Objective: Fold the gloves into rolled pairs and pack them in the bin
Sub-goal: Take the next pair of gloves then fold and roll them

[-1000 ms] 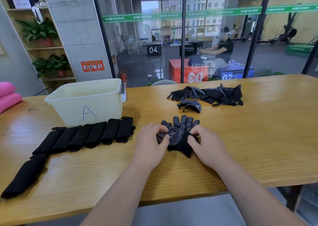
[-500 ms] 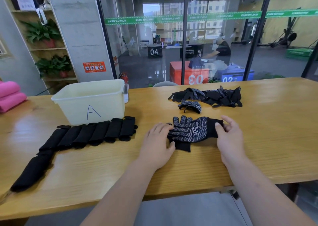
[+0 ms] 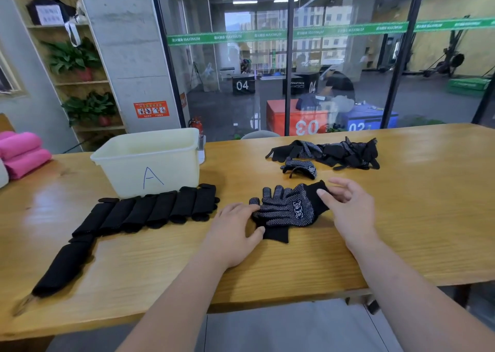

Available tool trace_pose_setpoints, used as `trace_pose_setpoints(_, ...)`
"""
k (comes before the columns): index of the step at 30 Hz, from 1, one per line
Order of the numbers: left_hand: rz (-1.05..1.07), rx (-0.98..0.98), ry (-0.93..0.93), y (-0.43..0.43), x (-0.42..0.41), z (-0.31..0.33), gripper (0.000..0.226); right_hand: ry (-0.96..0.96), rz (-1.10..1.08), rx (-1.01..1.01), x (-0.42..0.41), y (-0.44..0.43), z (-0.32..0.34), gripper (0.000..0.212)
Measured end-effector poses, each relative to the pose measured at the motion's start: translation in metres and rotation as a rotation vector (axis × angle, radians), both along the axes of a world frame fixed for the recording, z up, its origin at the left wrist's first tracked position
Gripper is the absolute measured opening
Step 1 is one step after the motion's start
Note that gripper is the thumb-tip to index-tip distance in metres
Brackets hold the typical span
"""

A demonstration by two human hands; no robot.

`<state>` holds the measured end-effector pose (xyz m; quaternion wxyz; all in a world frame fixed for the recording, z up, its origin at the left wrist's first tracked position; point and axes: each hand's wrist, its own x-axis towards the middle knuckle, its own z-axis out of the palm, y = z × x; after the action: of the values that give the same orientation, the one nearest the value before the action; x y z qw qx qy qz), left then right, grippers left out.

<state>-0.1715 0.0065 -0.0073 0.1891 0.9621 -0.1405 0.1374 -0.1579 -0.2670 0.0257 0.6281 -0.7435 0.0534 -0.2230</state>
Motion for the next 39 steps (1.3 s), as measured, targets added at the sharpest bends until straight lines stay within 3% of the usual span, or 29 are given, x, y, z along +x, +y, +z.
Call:
trace_pose_setpoints(5,-0.021,-0.067,-0.016,0.001,-0.002,0.004,0.052,-0.118,0.103,-0.100,0.005,0.000,0.033,0.030)
trace_pose_setpoints(9,-0.030,-0.039,-0.023,0.002,0.000,0.001,0.061,-0.226,0.251,-0.264,0.000,0.004,0.079,0.033)
trace_pose_setpoints(13,-0.018,-0.042,-0.015,0.001,0.001,-0.001,0.058,-0.237,0.480,-0.345,-0.010,0.007,0.121,0.032)
trace_pose_setpoints(17,-0.017,-0.032,-0.012,0.001,0.001,-0.001,0.065,-0.221,0.570,-0.420,-0.006,0.009,0.139,0.031)
trace_pose_setpoints(22,-0.001,-0.013,-0.020,0.000,0.000,0.000,0.075,-0.174,0.502,-0.543,0.020,0.016,0.138,0.029)
trace_pose_setpoints(27,0.004,-0.018,-0.044,0.000,0.001,-0.001,0.079,-0.344,0.303,-0.547,0.039,0.019,0.144,0.026)
trace_pose_setpoints(31,0.019,-0.016,-0.020,-0.001,0.002,-0.002,0.084,-0.404,0.344,-0.509,0.032,0.029,0.108,0.029)
trace_pose_setpoints(35,0.026,-0.016,0.015,-0.003,0.001,0.002,0.084,-0.252,0.448,-0.776,0.021,0.038,0.015,0.030)
trace_pose_setpoints(37,0.028,-0.027,0.038,-0.003,-0.002,0.004,0.084,-0.199,0.422,-0.917,0.014,0.038,-0.020,0.029)
trace_pose_setpoints(39,0.025,-0.040,0.044,-0.004,-0.003,0.005,0.085,-0.229,0.348,-0.933,0.011,0.038,-0.033,0.027)
